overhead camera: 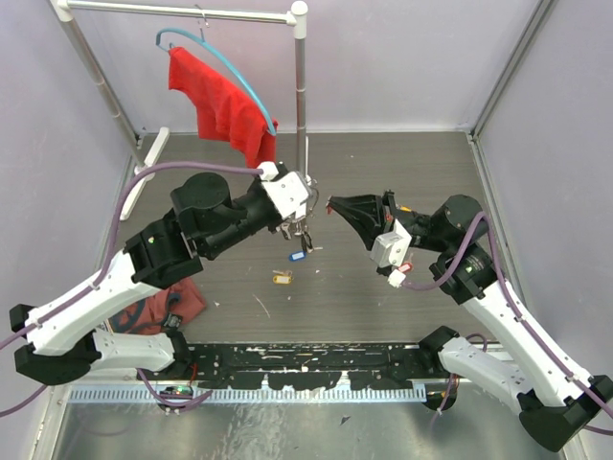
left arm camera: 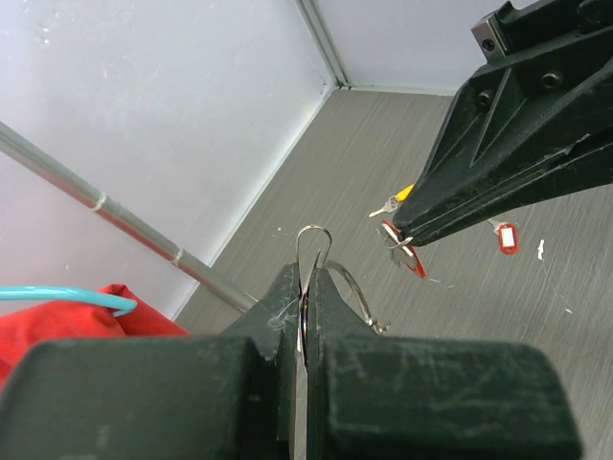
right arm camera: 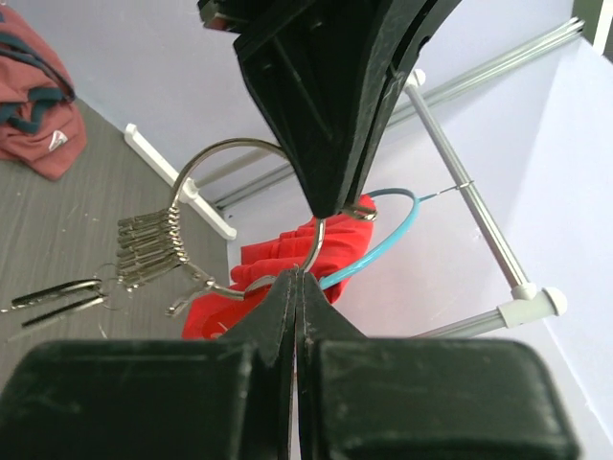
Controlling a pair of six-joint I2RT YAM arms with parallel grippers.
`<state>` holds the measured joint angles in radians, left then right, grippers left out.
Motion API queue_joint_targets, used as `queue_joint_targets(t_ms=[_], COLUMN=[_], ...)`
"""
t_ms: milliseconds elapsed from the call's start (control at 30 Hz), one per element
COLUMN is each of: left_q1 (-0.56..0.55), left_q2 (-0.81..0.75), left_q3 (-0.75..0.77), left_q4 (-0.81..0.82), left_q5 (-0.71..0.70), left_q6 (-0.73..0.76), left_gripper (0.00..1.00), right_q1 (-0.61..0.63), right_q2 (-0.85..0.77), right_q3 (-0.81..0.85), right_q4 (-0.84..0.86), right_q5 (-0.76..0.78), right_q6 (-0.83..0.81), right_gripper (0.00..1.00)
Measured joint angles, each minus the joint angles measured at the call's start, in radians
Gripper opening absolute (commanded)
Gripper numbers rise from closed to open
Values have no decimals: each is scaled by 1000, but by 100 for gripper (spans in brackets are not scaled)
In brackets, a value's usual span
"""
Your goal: Put the keys on the keyring
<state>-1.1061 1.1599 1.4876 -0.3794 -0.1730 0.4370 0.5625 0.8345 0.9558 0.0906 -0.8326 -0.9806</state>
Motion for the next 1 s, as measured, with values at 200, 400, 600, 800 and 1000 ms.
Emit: queue_joint_targets(t_ms=[200,400,600,800,1000], left_q1=[-33,-63,-71,-73,-76], left_q2=[28,50,55,61,66], left_q3=[16,31,39,41,41], left_q4=[1,2,7,8,8], left_q5=[-41,-77,-95,-103,-108], left_q6=[13,26,32,34,34], left_gripper=[0,0,0,0,0], right_q1=[0,0,0,1,4], right_q2=[10,19,19,26,38], right_q3=[0,0,0,0,0], right_q4=[55,108,134,148,150], right_q5=[3,18,27,27,27], right_q6=[18,50,64,76,89], right_gripper=[1,1,1,1,1])
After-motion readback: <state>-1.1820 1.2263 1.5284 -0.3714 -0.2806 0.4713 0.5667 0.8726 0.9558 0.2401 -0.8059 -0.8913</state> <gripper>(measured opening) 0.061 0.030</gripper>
